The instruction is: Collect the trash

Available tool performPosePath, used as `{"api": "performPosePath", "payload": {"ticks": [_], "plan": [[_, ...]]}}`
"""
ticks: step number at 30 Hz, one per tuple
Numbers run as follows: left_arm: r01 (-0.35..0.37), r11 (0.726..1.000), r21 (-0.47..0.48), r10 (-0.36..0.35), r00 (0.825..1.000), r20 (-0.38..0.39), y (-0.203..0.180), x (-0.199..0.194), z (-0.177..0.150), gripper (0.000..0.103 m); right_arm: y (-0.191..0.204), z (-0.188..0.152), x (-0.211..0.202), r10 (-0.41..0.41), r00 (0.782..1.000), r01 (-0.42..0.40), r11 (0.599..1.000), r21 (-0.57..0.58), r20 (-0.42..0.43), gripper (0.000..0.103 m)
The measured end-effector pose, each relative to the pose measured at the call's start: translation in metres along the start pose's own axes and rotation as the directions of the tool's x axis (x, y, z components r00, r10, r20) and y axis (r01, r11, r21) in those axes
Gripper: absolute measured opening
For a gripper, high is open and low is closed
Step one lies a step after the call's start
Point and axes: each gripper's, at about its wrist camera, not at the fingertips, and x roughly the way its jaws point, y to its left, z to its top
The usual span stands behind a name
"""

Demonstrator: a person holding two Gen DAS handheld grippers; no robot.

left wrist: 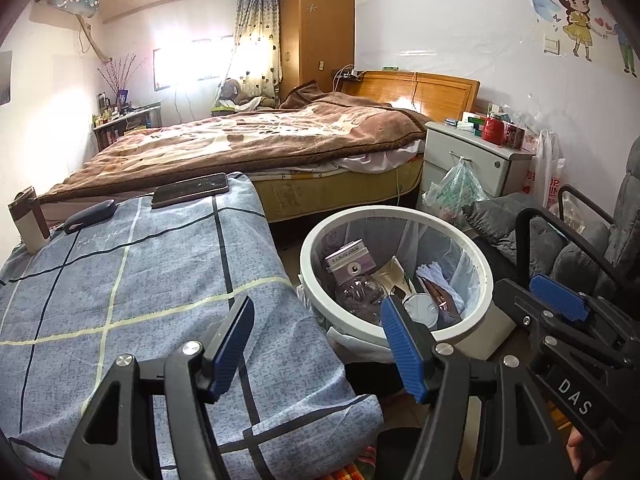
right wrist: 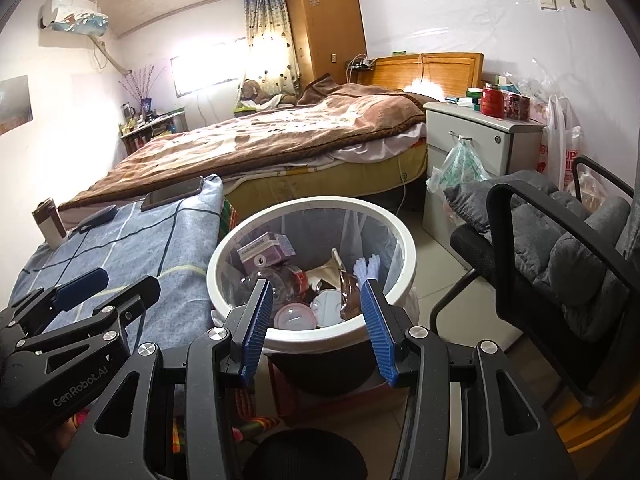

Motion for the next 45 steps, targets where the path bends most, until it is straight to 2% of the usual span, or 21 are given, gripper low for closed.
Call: {"api": "performPosePath", "payload": {"ticks": [45], "plan": [[0.001,1.0,-0.01,-0.001,1.0,-0.001,0.0045,-0.0037,0.0003,0.068,0.0051,-0.0009,-0.0026,0.006,1.0,-0.006,1.0,0.004,-0.005,0.048]]}}
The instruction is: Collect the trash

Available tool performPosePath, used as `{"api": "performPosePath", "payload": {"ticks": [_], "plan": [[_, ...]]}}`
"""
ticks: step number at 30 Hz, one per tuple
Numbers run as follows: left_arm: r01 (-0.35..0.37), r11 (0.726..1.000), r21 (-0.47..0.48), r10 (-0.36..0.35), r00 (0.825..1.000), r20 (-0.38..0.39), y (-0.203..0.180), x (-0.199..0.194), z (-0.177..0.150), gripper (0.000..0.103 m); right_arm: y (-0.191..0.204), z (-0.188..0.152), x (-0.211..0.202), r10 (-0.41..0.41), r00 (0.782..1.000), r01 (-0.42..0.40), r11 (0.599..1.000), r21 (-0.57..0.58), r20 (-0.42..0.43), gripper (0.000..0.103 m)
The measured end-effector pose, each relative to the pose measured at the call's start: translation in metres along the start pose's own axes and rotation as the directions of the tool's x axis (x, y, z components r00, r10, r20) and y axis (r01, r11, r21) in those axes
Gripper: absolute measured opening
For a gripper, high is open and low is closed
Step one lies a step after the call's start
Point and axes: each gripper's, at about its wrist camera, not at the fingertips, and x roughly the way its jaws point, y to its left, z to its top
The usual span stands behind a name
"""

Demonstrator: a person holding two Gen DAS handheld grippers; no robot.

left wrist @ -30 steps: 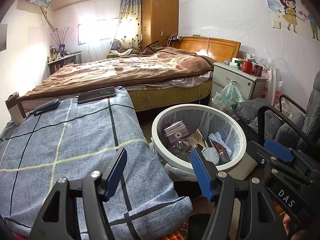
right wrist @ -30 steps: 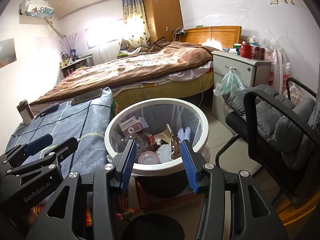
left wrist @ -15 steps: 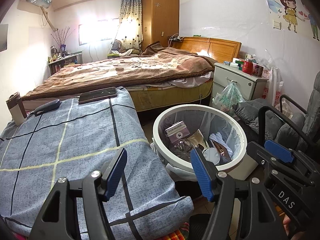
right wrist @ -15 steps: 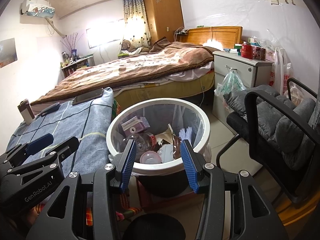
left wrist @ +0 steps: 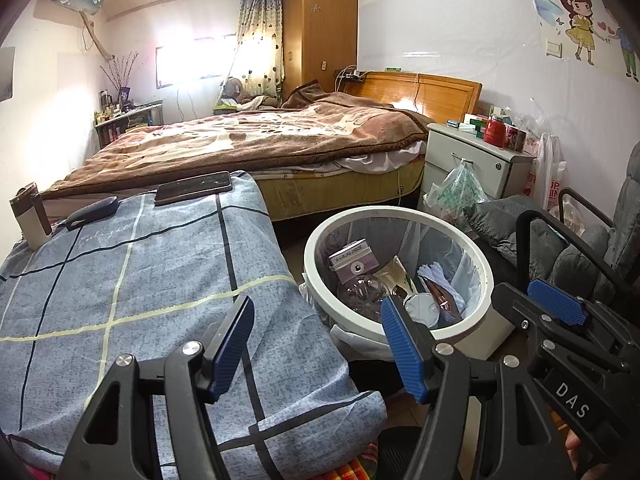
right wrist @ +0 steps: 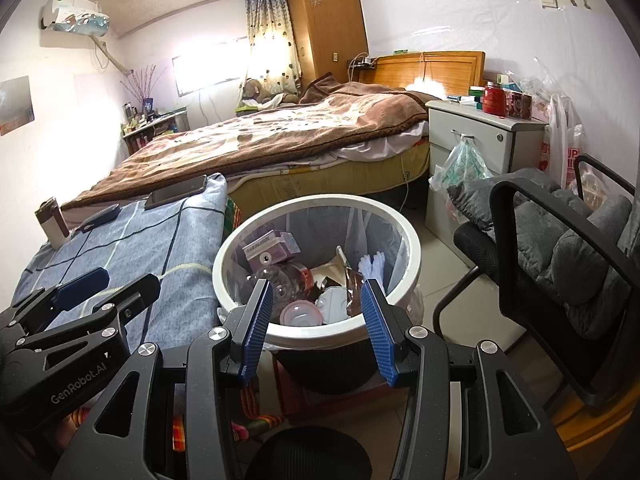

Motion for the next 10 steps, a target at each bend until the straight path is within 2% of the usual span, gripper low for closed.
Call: {"api": "performPosePath", "payload": {"ticks": [10], "plan": [[0.0,1.0,-0.004,0.0,1.0,-0.003,-0.0008,0.0009,-0.0008,0.068,0.0004,0.0,-0.0001,0.0,1.0,0.0,1.0,0.0,0.0,0.048]]}}
